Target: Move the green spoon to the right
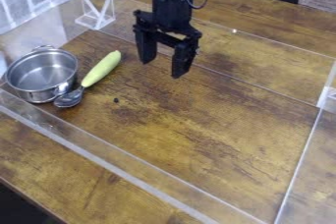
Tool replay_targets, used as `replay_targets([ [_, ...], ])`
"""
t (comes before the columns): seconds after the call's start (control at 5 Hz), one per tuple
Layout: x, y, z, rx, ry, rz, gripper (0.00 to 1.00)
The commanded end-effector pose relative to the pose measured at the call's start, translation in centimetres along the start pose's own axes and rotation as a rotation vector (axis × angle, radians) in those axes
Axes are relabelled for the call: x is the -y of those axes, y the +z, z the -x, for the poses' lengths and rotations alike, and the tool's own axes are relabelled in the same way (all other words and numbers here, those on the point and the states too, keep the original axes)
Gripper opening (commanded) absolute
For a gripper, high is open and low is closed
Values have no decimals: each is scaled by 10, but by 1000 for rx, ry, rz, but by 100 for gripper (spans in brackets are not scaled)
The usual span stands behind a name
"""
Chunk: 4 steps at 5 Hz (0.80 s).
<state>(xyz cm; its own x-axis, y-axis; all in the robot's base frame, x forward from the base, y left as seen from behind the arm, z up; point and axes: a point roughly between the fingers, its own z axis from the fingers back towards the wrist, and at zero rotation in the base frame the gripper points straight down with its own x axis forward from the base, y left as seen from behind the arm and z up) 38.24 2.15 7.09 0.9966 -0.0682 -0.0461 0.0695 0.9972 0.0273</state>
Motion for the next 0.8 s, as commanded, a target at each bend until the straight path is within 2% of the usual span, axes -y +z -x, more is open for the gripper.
replay_targets([
  [0.0,0,16,5,31,26,-8,100],
  [0.2,-1,18,19,16,19,-13,100],
  [0.6,-27,36,49,62,-37,-61,100],
])
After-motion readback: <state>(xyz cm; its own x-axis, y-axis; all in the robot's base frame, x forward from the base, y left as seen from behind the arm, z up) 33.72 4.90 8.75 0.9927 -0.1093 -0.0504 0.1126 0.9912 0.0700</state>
